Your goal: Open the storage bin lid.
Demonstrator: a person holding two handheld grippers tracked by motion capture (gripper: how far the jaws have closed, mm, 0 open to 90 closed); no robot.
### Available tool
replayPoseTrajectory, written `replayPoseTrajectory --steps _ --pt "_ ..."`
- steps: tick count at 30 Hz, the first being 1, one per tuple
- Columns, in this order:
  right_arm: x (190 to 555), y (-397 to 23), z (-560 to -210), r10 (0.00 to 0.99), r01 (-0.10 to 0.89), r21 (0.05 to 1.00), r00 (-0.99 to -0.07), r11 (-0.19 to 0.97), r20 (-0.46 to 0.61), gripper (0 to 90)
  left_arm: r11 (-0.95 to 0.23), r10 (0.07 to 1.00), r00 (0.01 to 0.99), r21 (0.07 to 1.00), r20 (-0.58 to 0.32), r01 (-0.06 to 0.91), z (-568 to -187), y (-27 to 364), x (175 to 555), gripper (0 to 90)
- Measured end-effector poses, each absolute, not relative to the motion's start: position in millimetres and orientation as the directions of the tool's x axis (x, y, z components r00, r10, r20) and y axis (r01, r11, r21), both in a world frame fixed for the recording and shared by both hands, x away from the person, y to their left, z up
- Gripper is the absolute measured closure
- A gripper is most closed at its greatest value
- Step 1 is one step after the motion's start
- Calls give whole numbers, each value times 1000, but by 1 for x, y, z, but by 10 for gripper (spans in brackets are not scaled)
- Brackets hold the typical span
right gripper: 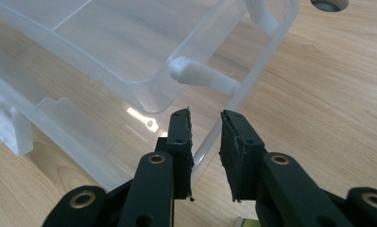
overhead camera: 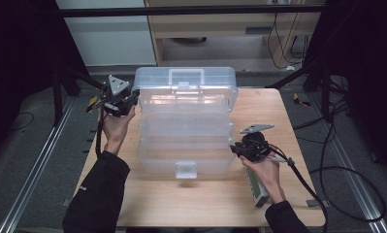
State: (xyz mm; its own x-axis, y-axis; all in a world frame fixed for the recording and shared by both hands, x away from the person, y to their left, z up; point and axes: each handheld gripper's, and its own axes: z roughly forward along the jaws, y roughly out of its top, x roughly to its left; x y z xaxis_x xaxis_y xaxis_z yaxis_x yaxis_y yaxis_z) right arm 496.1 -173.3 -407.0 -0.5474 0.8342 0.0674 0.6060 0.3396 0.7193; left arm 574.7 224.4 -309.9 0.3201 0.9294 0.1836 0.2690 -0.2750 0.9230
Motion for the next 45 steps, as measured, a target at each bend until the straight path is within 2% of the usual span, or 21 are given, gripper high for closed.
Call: replayPoseTrajectory --steps 17,45 --pt "496 -173 -407 835 604 722 -546 338 65 740 -244 940 303 930 157 274 -308 222 597 770" --pt "496 -173 -407 832 603 720 -551 344 64 739 -257 944 280 918 172 302 -305 216 626 759"
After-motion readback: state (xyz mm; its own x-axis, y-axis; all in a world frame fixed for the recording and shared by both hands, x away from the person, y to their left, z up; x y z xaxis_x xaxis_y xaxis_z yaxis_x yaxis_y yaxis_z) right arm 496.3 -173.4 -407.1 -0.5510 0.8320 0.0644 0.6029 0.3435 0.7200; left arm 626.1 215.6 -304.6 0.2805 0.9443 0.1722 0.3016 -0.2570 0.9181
